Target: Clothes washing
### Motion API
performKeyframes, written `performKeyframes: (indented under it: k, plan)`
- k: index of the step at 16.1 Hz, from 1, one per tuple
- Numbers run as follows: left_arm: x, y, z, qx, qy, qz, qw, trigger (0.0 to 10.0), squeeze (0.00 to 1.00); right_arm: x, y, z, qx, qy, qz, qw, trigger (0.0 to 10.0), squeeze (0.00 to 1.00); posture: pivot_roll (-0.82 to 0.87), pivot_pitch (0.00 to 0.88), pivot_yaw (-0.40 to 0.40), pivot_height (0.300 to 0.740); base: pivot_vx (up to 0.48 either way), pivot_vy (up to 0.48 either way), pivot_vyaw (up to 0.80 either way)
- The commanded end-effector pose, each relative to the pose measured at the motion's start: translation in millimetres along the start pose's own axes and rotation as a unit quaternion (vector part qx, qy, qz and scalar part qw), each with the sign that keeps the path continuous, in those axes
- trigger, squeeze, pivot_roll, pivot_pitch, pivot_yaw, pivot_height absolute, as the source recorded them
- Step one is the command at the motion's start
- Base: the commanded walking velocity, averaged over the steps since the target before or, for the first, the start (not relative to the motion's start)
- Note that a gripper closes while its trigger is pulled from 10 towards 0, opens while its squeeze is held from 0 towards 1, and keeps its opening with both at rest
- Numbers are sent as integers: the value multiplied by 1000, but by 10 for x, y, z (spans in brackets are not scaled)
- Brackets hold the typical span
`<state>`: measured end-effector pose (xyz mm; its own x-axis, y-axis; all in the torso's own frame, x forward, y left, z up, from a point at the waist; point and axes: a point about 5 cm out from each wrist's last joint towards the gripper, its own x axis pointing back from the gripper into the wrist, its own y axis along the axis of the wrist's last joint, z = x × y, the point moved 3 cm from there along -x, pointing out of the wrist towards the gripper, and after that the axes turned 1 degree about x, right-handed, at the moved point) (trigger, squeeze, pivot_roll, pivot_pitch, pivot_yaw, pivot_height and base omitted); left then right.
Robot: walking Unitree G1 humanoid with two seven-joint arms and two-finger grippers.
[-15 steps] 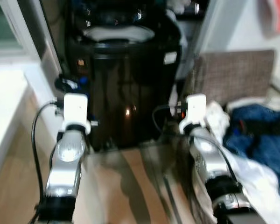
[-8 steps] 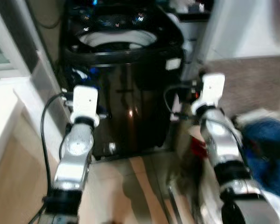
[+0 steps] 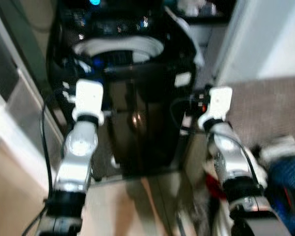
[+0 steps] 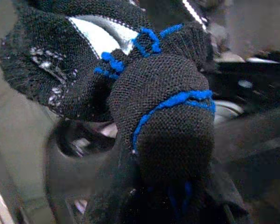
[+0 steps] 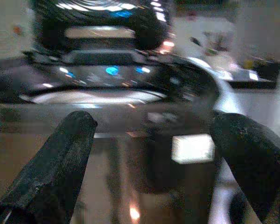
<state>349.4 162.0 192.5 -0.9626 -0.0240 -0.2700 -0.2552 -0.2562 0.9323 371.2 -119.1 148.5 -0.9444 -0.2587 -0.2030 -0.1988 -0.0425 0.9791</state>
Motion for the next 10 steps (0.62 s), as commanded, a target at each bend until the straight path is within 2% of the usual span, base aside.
performKeyframes:
  k: [1,2,5,6,7,8,10]
  plan:
    - [-102,86,150,-13,20,-15,1000,0,0,31,10,103,-12,23,-6,1000,10000,0,-79,0,-4,740,480,0,0]
    - [-164,149,160,-21,16,-25,999,0,0,55,-5,99,-12,23,-4,1000,10000,0,-77,0,-9,740,480,0,0]
    - [-517,539,204,-31,-21,-85,996,0,0,172,-53,120,-9,30,3,1000,10000,0,-91,0,-2,740,480,0,0]
    - [-517,539,204,-31,-21,-85,996,0,0,172,-53,120,-9,30,3,1000,10000,0,-91,0,-2,740,480,0,0]
    - [-618,631,242,-41,-25,-95,994,0,0,194,-31,149,-11,38,-1,999,10000,0,-105,0,10,740,480,0,0]
    - [-811,770,336,-54,-27,-100,993,0,0,250,49,246,-20,70,-13,997,10000,0,-133,0,37,740,480,0,0]
    - [-997,856,420,-54,-36,-85,994,0,0,339,170,363,-40,114,-25,992,10000,0,-159,0,63,740,480,0,0]
